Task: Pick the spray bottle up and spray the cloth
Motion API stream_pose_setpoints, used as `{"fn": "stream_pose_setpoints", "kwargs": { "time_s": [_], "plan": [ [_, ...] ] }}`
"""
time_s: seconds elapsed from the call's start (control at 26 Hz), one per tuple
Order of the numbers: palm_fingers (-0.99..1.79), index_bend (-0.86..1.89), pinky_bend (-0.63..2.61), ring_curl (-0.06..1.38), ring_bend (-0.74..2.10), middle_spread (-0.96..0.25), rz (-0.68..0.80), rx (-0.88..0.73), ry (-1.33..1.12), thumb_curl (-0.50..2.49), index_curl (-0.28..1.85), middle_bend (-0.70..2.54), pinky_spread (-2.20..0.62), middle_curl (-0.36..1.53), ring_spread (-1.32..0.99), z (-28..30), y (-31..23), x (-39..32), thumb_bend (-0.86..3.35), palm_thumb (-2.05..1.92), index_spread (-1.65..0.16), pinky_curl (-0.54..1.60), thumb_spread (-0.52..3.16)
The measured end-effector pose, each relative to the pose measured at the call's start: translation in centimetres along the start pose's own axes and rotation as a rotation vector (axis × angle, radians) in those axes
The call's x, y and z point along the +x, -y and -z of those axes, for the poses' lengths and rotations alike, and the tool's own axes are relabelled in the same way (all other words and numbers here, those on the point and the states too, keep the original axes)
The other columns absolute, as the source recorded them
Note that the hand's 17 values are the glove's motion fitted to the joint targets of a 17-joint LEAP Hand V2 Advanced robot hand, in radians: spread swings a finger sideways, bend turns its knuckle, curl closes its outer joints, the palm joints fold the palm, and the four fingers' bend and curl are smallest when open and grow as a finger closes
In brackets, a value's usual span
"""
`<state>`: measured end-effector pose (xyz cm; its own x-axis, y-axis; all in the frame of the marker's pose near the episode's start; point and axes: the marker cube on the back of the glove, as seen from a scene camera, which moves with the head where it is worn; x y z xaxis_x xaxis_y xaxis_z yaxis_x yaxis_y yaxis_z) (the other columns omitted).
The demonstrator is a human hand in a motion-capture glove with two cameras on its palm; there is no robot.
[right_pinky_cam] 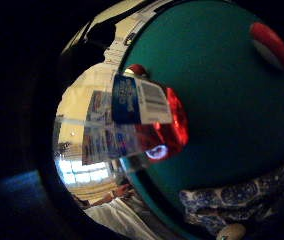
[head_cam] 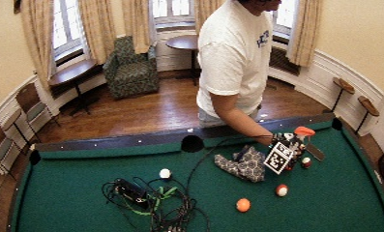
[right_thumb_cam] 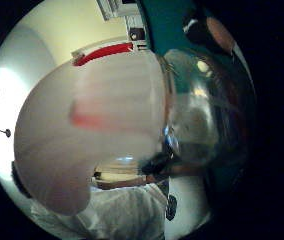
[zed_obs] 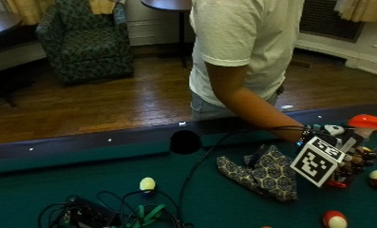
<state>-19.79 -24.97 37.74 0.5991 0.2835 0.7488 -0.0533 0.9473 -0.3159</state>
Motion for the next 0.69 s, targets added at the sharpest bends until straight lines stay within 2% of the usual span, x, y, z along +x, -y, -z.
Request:
{"fn": "stream_pose_setpoints", "kwargs": {
  "time_s": [0.23,0.69],
  "plan": [
    [0.51,0.09,0.29,0.38,0.33,-0.17,-0.009,-0.003,-0.05,0.66,0.47,0.26,0.1,0.41,-0.15,3.2,-3.3,-1.1,-0.04,0.8,-0.38,0.38,0.82],
    [0.5,0.13,0.28,0.35,0.31,-0.15,0.105,-0.061,-0.281,0.54,0.38,0.21,0.16,0.39,-0.14,10.1,-13.3,-2.5,-0.04,0.73,-0.39,0.36,0.96]
  ]
}}
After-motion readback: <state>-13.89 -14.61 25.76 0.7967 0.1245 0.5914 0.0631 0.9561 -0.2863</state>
